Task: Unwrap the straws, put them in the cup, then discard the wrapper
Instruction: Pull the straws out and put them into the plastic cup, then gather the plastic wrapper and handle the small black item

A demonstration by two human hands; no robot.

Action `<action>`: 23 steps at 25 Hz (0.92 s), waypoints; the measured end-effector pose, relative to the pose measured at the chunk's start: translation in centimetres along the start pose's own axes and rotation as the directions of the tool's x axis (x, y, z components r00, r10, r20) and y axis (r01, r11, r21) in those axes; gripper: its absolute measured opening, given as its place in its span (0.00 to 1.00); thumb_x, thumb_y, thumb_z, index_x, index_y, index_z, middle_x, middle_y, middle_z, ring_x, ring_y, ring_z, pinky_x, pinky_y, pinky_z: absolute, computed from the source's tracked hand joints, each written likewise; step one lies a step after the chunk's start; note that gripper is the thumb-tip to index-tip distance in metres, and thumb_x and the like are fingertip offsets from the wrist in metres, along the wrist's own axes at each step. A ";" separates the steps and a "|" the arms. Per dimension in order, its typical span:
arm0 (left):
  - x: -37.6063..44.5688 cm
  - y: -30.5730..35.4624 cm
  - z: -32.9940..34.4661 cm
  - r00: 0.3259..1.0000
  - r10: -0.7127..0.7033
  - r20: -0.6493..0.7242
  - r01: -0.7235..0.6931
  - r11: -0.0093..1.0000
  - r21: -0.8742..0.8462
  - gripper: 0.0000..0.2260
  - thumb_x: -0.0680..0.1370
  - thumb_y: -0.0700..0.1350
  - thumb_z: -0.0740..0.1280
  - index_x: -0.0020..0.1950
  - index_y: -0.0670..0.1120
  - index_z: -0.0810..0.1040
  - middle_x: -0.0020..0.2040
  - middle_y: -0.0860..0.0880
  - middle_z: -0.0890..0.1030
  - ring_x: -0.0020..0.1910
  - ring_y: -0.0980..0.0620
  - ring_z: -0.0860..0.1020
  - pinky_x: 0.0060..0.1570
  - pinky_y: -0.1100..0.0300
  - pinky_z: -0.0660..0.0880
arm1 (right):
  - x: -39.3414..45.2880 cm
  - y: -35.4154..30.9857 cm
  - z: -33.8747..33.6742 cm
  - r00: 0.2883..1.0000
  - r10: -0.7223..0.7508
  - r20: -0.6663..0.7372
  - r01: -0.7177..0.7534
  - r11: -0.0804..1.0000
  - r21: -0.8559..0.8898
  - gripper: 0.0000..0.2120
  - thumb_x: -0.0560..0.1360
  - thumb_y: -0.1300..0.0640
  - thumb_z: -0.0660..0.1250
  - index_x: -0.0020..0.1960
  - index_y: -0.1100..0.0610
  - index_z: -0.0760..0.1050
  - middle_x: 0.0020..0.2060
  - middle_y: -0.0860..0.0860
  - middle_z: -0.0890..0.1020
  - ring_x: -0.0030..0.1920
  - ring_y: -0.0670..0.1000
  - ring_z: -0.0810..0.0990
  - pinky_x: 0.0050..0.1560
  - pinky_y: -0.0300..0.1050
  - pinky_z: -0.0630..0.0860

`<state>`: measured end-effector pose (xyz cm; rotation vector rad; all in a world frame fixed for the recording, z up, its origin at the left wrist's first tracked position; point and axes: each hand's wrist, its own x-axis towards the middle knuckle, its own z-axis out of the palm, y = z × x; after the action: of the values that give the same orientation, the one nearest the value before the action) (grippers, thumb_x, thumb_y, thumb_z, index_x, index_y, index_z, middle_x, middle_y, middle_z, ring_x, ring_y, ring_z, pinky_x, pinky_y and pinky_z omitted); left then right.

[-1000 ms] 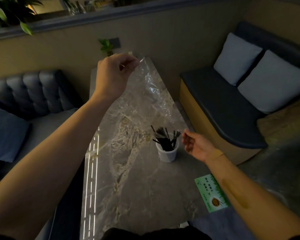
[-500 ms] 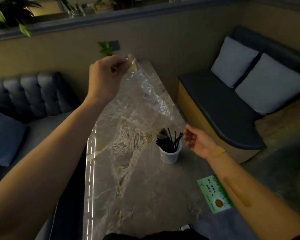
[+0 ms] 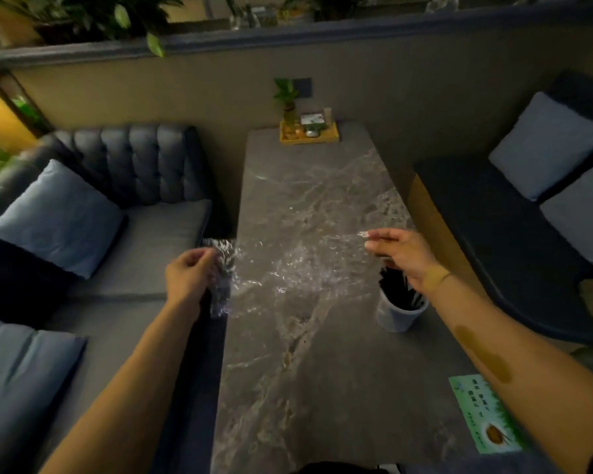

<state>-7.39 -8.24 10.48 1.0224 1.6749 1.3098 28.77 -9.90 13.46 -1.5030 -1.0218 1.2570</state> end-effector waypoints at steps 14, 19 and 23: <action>-8.9 -19.0 -6.8 0.877 -0.473 0.080 0.427 0.846 0.318 0.05 0.77 0.36 0.70 0.41 0.42 0.80 0.31 0.45 0.79 0.22 0.60 0.77 0.23 0.67 0.73 | 0.4 16.2 6.5 0.971 0.236 -0.047 -0.228 0.836 -0.499 0.09 0.73 0.63 0.70 0.52 0.62 0.82 0.36 0.57 0.82 0.38 0.55 0.79 0.46 0.52 0.80; -9.0 -20.7 -5.7 0.872 -0.488 0.040 0.419 0.786 0.455 0.03 0.74 0.39 0.72 0.42 0.46 0.81 0.38 0.45 0.83 0.36 0.48 0.81 0.45 0.52 0.80 | 1.3 19.0 6.4 0.951 0.304 -0.062 -0.286 0.782 -0.554 0.06 0.71 0.64 0.70 0.47 0.58 0.82 0.44 0.63 0.84 0.48 0.64 0.81 0.54 0.61 0.79; -8.7 -21.2 -5.6 0.876 -0.480 0.045 0.375 0.738 0.561 0.02 0.75 0.45 0.72 0.45 0.50 0.80 0.41 0.49 0.83 0.43 0.49 0.81 0.44 0.57 0.75 | 1.7 20.1 6.5 0.952 0.305 -0.036 -0.267 0.764 -0.587 0.09 0.72 0.65 0.70 0.52 0.60 0.82 0.50 0.63 0.84 0.51 0.64 0.81 0.56 0.58 0.78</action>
<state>-11.98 -21.48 -8.48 0.9388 2.0256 0.4193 23.49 -12.60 -6.91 -2.1781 -1.3409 1.2600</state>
